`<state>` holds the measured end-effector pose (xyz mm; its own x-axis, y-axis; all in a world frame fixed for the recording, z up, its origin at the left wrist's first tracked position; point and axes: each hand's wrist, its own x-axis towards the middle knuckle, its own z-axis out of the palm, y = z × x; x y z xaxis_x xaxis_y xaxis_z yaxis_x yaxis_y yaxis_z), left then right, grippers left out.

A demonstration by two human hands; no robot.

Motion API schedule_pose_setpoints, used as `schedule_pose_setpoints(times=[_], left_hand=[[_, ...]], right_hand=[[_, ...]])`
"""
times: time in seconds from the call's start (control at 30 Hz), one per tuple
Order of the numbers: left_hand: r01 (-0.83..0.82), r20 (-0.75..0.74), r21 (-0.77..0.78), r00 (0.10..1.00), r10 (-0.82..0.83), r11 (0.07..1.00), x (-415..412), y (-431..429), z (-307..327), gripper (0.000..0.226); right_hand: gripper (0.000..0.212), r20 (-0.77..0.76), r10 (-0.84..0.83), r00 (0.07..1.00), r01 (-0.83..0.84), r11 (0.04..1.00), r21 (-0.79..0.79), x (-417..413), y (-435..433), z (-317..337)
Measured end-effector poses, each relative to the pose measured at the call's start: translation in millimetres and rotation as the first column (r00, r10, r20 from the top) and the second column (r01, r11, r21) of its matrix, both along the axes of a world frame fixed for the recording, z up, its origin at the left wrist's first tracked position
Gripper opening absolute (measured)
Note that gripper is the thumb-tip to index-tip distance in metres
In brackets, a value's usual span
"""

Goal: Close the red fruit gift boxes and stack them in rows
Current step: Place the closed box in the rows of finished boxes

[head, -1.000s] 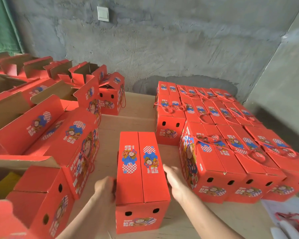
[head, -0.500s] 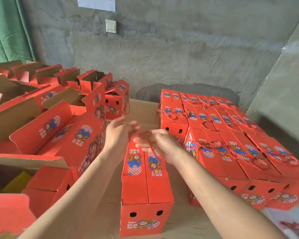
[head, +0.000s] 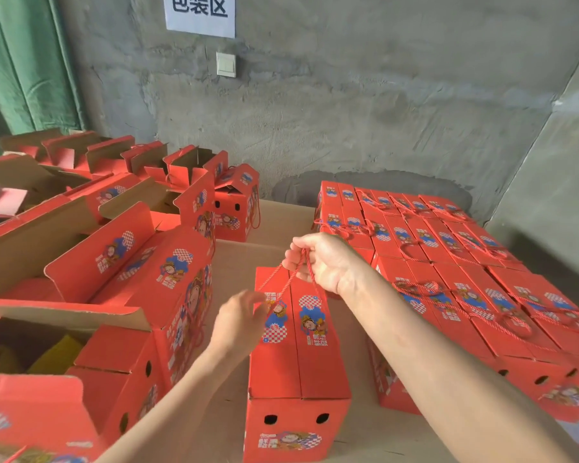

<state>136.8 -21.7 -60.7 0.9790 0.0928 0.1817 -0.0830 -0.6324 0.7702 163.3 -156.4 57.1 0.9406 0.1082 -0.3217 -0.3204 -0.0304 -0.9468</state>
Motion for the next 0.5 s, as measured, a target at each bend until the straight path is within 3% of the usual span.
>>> schedule_pose_setpoints(times=[0.3,0.5], left_hand=[[0.087,0.329,-0.205,0.944,-0.015,0.975,-6.5,5.2,38.0,0.042],[0.14,0.353,-0.184,0.933,-0.068,0.973,3.6,-3.8,37.1,0.036]], right_hand=[[0.023,0.375,-0.066,0.925,0.082,0.996,-0.026,0.4,6.9,64.1],[0.02,0.433,-0.123,0.893,0.156,0.987,-0.042,1.5,-1.7,66.3]])
